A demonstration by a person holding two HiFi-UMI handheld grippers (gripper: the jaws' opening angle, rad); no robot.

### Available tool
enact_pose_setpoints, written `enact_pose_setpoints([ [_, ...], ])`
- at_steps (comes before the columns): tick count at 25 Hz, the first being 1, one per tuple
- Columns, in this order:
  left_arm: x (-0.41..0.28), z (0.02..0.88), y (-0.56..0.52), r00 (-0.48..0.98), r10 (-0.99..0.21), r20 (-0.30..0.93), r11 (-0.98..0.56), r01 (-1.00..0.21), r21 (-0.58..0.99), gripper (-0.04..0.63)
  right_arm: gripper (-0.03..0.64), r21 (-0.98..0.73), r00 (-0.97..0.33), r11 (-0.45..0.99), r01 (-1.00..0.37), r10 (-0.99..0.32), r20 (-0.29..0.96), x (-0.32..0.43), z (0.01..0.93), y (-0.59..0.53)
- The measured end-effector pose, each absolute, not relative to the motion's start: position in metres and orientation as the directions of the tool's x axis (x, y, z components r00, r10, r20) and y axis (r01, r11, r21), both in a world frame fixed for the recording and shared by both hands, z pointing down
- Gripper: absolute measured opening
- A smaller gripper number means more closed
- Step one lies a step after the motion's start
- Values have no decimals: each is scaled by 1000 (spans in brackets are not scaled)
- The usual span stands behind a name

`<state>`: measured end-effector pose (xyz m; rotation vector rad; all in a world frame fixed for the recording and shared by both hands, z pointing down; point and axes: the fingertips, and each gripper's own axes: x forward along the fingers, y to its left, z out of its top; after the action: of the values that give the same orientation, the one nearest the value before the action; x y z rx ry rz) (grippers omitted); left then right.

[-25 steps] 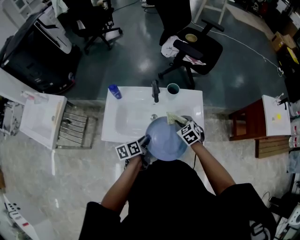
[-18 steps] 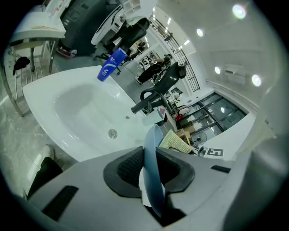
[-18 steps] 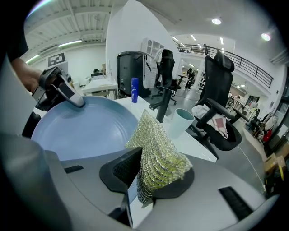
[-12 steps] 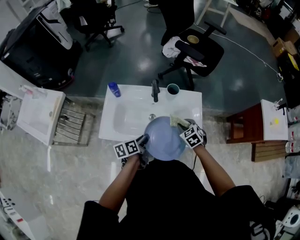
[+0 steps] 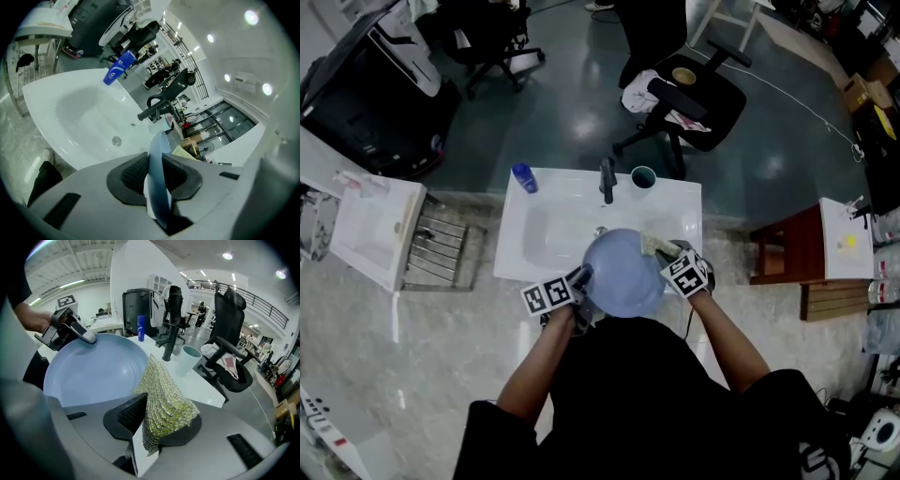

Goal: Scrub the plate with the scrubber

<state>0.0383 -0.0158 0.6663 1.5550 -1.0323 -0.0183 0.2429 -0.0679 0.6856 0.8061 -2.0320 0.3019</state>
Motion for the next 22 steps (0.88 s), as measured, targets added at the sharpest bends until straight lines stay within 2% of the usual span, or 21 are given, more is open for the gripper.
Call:
enact_pose_setpoints([
  [13,36,664,-30,604,-612,511,106,-578,809,64,75,52,-372,759,-649,-377,848,255,684,-55],
  [22,35,667,-39,596,-615,517,112,-583,805,66,74,-2,-358,765,-644,-299,885,259,689,-41],
])
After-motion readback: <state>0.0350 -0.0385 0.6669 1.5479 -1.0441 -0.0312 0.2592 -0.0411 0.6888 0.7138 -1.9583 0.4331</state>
